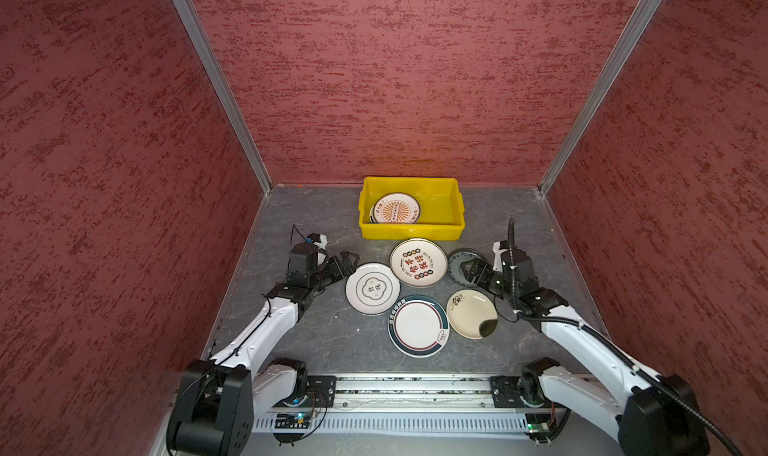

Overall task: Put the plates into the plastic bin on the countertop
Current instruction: 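Withdraw the right gripper from the bin while the left gripper lowers to the white plate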

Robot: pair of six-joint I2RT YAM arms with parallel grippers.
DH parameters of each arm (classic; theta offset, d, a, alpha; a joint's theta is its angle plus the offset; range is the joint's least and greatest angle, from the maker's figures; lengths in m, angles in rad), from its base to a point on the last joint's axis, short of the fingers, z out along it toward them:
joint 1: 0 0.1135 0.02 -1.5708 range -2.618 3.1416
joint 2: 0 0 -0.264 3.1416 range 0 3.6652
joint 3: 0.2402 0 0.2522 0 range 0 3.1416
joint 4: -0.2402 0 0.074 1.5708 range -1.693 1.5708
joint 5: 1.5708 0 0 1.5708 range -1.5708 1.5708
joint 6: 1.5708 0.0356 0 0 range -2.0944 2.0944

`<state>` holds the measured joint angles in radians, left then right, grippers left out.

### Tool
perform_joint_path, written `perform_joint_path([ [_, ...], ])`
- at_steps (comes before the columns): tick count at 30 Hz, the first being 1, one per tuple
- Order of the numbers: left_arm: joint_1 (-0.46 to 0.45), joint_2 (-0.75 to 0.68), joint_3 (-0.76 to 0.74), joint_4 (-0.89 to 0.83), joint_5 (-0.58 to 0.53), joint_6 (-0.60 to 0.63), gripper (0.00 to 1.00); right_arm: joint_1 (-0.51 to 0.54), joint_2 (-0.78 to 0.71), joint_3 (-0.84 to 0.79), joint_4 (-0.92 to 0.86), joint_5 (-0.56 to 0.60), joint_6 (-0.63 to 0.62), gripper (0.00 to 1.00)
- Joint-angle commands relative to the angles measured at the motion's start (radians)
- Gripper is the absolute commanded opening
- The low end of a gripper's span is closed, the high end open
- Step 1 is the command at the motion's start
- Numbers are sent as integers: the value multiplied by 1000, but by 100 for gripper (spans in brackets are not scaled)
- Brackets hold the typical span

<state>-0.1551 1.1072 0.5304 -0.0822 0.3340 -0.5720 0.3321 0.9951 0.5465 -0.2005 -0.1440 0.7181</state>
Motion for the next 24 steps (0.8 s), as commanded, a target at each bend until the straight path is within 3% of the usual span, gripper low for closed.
perform_joint_path([
  [1, 16, 19, -25, -47, 11, -41, 99, -3, -29, -15, -12, 26, -18, 86],
  [9, 26, -41, -103, -73, 28, -73, 99, -4, -14, -36, 103, -115, -31, 86],
  [15, 30, -53, -127, -82, 25, -77, 98, -2, 69, -79, 364, -307, 44, 86],
  [24, 39, -28, -163, -7, 51, -115, 93, -2, 82, -65, 361, -311, 40, 87],
])
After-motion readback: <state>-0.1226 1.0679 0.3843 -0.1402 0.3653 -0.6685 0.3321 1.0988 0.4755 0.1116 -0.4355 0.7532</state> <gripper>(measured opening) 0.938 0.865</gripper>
